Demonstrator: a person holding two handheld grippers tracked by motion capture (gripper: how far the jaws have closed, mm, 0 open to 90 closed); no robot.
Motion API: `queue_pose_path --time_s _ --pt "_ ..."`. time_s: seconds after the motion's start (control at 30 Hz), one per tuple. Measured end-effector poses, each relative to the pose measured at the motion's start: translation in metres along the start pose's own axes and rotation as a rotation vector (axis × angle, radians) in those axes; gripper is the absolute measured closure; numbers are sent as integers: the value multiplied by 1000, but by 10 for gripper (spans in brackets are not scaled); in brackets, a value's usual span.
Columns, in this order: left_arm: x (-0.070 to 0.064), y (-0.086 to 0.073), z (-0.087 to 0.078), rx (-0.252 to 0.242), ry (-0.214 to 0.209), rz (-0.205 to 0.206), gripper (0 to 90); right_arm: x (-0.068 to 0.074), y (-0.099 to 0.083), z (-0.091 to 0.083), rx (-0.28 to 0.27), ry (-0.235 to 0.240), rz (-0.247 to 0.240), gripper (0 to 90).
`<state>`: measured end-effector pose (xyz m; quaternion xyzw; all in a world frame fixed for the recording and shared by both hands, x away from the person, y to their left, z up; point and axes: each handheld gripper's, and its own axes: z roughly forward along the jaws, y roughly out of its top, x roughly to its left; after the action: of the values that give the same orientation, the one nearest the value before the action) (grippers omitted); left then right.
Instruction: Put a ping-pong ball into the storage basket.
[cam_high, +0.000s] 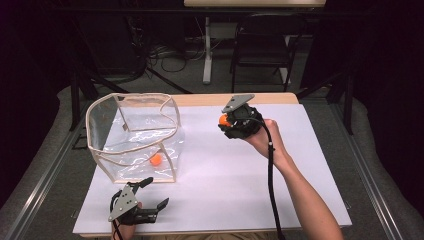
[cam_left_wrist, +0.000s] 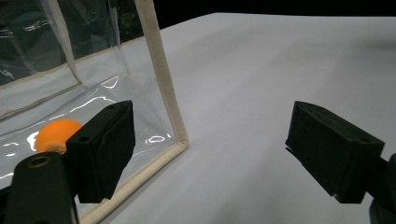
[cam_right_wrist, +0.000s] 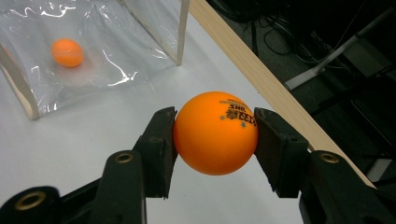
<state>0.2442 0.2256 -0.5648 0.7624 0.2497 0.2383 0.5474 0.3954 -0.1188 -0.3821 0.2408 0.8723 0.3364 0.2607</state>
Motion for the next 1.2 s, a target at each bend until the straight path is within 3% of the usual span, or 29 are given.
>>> queue_pose_path --time_s 1.2 --pt "0 0 0 -1 0 2 157 8 23 -15 -63 -12 -51 503"
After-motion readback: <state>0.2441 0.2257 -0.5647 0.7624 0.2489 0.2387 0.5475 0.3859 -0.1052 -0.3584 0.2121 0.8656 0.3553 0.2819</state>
